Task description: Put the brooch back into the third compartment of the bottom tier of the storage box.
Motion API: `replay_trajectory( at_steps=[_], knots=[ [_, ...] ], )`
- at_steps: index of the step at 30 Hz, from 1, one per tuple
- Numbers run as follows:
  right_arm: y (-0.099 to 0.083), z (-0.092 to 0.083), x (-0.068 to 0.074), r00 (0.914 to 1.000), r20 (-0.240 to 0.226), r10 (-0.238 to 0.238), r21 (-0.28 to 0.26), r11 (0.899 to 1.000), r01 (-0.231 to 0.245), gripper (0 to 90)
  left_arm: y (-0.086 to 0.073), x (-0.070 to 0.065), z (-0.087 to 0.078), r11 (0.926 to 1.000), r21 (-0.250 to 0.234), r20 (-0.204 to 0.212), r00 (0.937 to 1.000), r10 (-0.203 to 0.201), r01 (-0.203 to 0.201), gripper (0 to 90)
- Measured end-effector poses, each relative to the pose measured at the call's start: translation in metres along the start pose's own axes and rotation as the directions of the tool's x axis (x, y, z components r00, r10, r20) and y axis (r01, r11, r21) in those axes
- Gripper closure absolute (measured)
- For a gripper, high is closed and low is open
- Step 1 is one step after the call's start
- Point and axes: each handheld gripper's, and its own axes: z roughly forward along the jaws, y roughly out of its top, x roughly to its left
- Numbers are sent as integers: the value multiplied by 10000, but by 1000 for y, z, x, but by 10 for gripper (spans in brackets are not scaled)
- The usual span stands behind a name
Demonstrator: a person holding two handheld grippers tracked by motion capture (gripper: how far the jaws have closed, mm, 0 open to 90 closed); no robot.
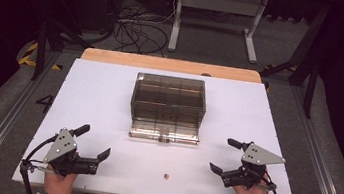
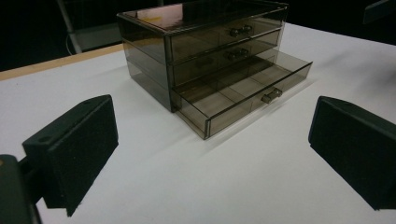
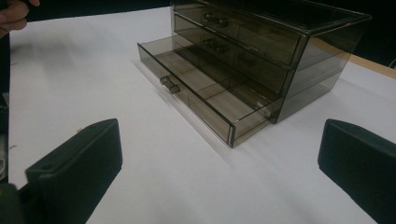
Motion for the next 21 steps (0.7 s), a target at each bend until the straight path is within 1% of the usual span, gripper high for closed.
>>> replay_trajectory(
  at_steps=[3,5,13,17,21],
  knots=[
    [0,1,0,10000,-38,53,46,10000,-52,6,0,0,0,10000,-1,-12,10000,-51,51,24],
    [0,1,1,10000,-28,-23,76,10000,23,6,0,0,0,10000,11,-25,10000,11,-11,25],
    [2,2,2,10000,-90,17,58,10000,-16,9,0,-1,0,10000,45,-59,10000,52,-51,26],
    [5,3,3,9998,-183,66,43,10000,-65,11,0,-1,0,10000,50,-91,9999,52,-51,26],
    [9,6,4,9993,-376,81,65,9999,-78,13,1,-2,0,9999,27,-107,9999,97,-97,27]
  ],
)
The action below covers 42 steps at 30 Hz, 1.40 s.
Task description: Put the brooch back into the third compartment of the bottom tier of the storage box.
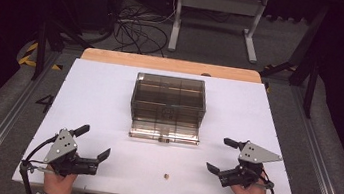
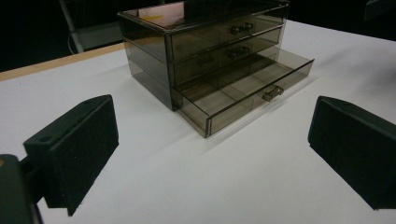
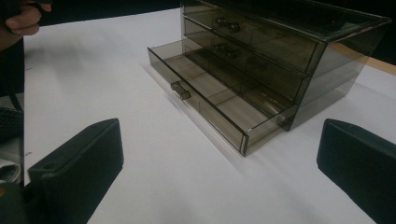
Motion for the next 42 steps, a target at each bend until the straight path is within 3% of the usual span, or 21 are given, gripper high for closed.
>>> replay_trajectory(
  at_steps=[3,10,22,33,42],
  knots=[
    [5,3,0,9999,-118,41,-4,10000,-41,13,0,0,0,10000,16,9,10000,49,-49,28],
    [19,18,8,9981,-384,-490,505,9974,510,13,0,-1,0,10000,13,14,10000,-10,10,30],
    [37,36,18,9938,-1038,-392,569,9973,453,13,0,-1,1,10000,74,55,10000,-21,21,31],
    [48,54,25,9849,-1709,-287,485,9981,375,12,0,-1,1,9999,124,99,9999,-47,46,32],
    [54,67,32,9744,-2195,-494,449,9972,606,1,-1,-1,1,9999,102,96,9999,-49,48,32]
  ],
)
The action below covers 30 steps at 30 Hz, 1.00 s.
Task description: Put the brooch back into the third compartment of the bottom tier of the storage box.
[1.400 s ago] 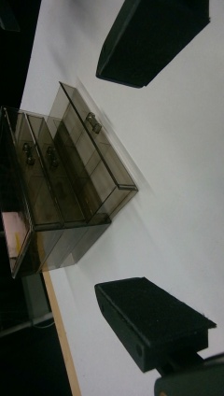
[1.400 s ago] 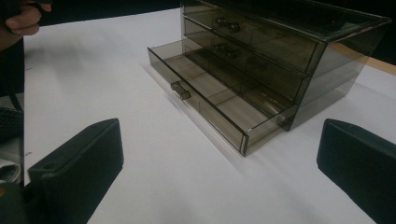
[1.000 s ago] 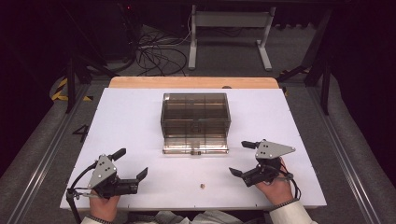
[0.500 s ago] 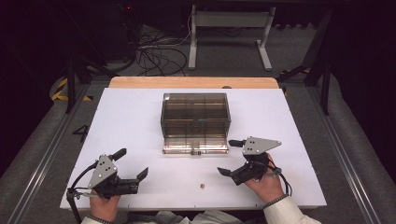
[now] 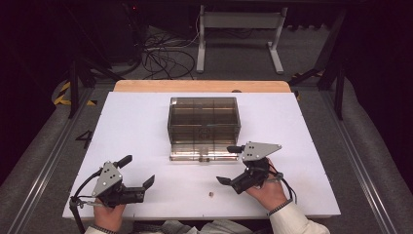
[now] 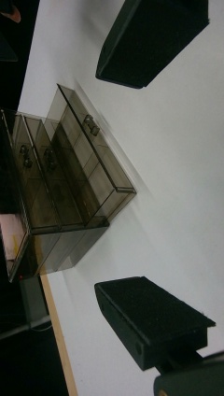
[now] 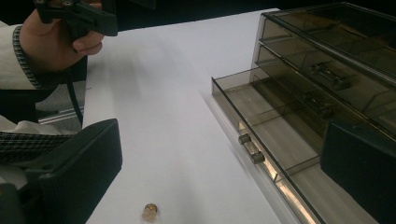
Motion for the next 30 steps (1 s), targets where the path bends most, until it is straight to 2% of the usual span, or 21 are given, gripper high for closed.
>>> replay_trajectory(
  at_steps=[8,11,13,20,24,26,30],
  knots=[
    [4,12,3,9994,-324,-81,127,9999,85,1,0,0,0,10000,17,-6,10000,46,-46,32],
    [5,18,3,9970,-740,229,-61,9997,-234,1,0,0,0,10000,16,-14,10000,66,-66,32],
    [5,19,3,9957,-857,362,-230,9990,-383,1,0,0,0,10000,27,10,10000,24,-24,32],
    [4,23,5,9963,-819,268,-132,9995,-280,5,0,0,0,10000,4,-3,10000,53,-53,32],
    [3,26,8,9972,-741,123,122,9999,-115,5,0,0,0,10000,20,-10,10000,77,-77,32],
    [2,29,12,9945,-1042,48,545,9985,9,12,0,0,0,9999,21,-15,9999,162,-162,32],
    [0,32,17,9936,-1126,8,964,9953,101,45,0,-1,1,9999,39,40,9999,141,-141,32]
  ],
)
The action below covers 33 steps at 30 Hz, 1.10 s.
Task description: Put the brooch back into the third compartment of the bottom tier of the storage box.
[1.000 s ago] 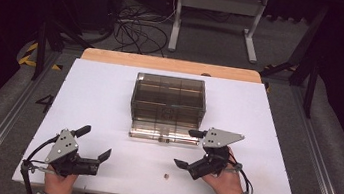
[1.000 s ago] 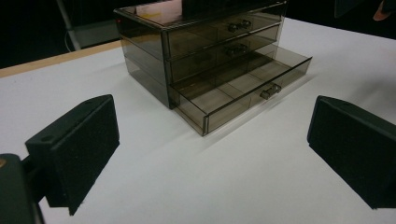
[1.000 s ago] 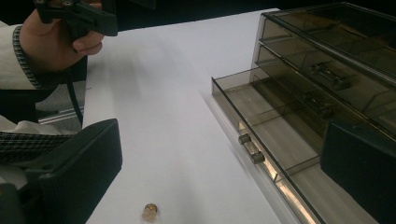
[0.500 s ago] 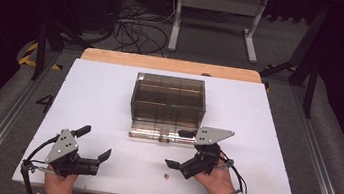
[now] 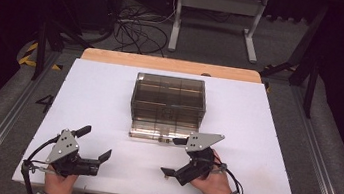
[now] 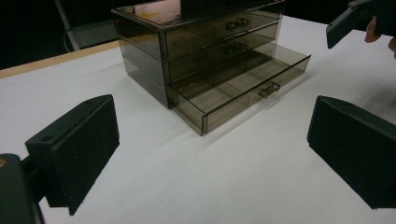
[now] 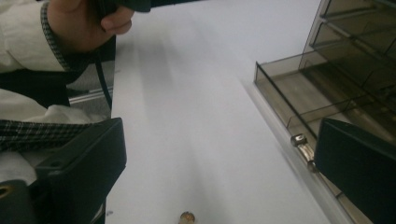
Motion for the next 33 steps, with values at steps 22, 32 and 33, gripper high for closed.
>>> replay_trajectory(
  at_steps=[22,32,33],
  knots=[
    [-15,20,15,9997,-76,-215,2511,9677,228,299,0,0,1,9999,52,20,10000,-87,87,32],
    [-19,26,19,9998,-29,-215,3365,9414,212,401,-1,0,2,9999,83,5,9999,-130,130,32],
    [-19,26,19,9998,-29,-215,3365,9414,212,401,-1,0,2,9999,79,-3,9999,-132,132,32]
  ],
)
